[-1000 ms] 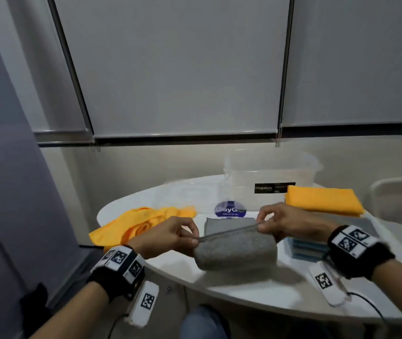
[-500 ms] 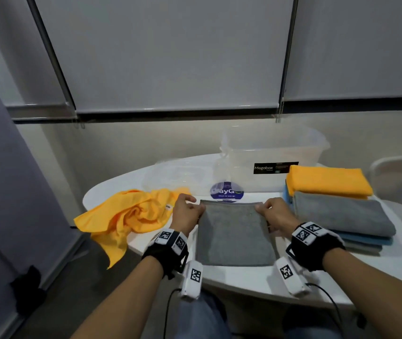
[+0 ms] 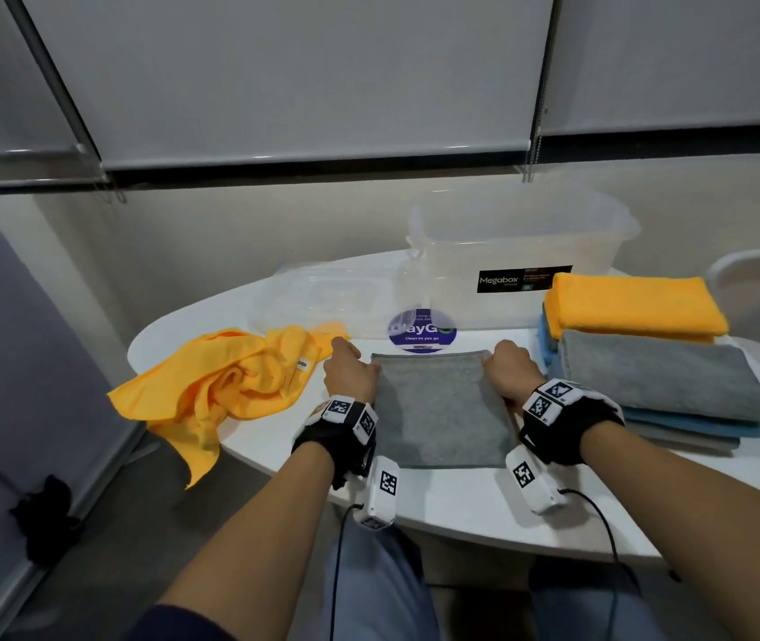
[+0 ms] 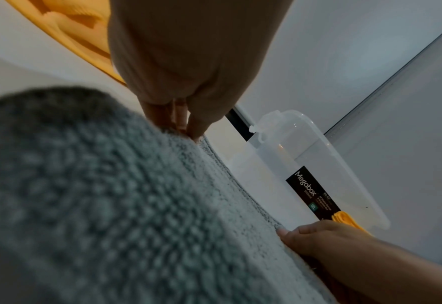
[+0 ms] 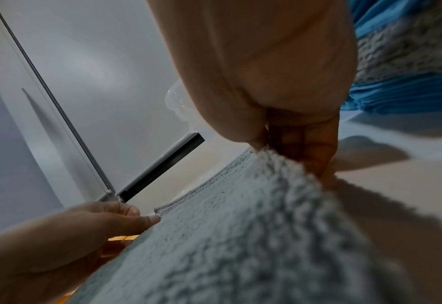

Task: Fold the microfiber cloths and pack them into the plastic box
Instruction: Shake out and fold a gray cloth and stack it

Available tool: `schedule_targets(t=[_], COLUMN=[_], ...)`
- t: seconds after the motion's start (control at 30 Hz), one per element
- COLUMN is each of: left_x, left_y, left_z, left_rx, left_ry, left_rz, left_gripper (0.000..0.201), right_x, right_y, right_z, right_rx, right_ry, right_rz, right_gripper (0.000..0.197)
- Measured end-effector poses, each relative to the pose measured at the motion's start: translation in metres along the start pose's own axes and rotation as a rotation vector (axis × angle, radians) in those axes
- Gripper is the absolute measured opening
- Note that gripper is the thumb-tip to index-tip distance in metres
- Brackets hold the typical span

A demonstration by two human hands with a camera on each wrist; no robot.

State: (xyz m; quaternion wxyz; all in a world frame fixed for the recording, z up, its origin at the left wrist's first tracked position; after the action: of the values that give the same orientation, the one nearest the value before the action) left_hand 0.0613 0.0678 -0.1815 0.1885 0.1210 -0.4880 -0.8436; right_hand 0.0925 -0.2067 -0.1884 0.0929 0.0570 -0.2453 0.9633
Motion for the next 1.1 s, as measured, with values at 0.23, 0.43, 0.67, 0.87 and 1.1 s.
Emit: schedule_targets(t=[0.23, 0.43, 0.67, 0.87, 1.1], left_x=[-0.002, -0.003, -0.001, 0.062, 0.109], left_y=[-0.001, 0.002, 0.024, 0.073, 0.033], left_z=[-0.007, -0.009, 0.014, 0.006, -0.010], left_rx=[-0.130, -0.137, -0.178, -0.293, -0.800], left_ry=[0.010, -0.029, -0.073, -0.388, -0.802], left_rz=[-0.031, -0.032, -0.236, -0.638, -0.738], left_gripper=[0.030, 0.028, 0.037, 0.011, 0.040], right_x=[-0.007, 0.003, 0.034, 0.082, 0.130], right_y=[0.001, -0.002, -0.020, -0.054, -0.035], right_z=[-0.004, 0.003, 0.055, 0.066, 0.012], right_rx=[0.028, 0.032, -0.081, -0.117, 0.363], right_ry=[-0.041, -0.053, -0.043, -0.192, -0.457], right_rz=[-0.007, -0.019, 0.053, 0.243, 0.488], right_gripper=[0.034, 0.034, 0.015, 0.019, 0.033])
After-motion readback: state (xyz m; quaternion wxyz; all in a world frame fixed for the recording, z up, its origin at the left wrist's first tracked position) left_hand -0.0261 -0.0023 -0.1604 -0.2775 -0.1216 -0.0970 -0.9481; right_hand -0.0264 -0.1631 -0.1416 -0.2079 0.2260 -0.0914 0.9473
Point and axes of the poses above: each hand's wrist, its own x-axis away from the middle knuckle, its own z-axis out of the back of the hand, y = z × x, the point moved 8 cm from there along -x, towards the middle knuckle, and after that the axes turned 3 degrees about x, right-handed, at the moved point
